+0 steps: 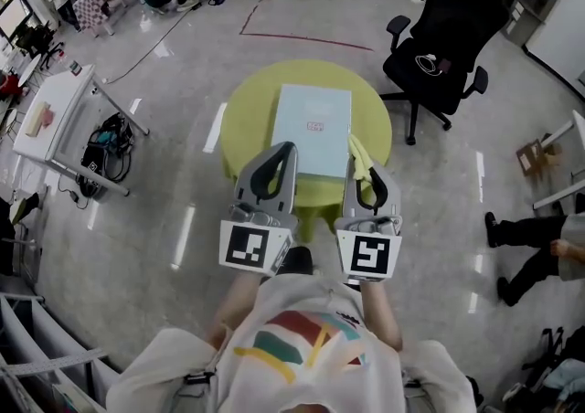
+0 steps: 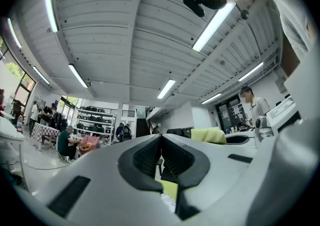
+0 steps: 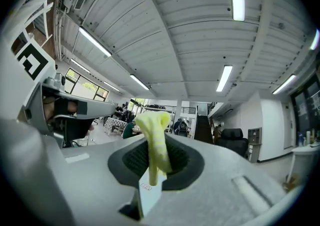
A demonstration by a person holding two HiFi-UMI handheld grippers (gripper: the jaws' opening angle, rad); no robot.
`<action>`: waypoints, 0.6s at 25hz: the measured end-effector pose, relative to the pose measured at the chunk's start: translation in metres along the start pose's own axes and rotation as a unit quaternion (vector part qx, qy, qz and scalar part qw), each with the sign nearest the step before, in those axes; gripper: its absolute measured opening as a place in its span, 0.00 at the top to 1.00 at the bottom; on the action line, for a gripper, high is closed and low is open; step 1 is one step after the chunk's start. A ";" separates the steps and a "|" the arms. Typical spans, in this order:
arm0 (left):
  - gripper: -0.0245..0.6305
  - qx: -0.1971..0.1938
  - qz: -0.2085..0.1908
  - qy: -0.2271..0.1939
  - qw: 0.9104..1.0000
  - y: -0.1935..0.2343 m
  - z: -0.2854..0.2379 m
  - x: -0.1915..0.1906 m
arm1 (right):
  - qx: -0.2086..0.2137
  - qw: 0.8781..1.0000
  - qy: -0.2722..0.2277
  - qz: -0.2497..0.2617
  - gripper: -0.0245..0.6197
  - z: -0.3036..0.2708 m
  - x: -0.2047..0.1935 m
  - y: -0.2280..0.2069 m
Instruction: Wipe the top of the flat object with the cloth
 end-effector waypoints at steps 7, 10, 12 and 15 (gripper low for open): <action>0.94 0.001 -0.003 0.002 1.000 0.000 -0.001 -0.003 | -0.008 1.000 0.011 -0.015 0.92 -0.001 -0.009 -0.004; 0.94 0.004 0.001 0.006 1.000 0.001 -0.001 -0.005 | -0.012 1.000 0.016 -0.019 0.92 0.000 -0.012 -0.005; 0.94 0.001 0.002 0.010 1.000 0.000 -0.001 -0.007 | -0.011 1.000 0.017 -0.016 0.92 0.000 -0.013 -0.006; 0.94 0.001 0.001 0.014 1.000 0.001 -0.001 -0.009 | -0.010 1.000 0.023 -0.016 0.92 -0.001 -0.017 -0.008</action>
Point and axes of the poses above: the fingertips, and each gripper's own axes: z backward along the fingers, y to its left, x out of its top, the point moved 3 cm from there along z, backward along the fingers, and after that the axes turned 3 degrees about z, right-handed, at the moved point
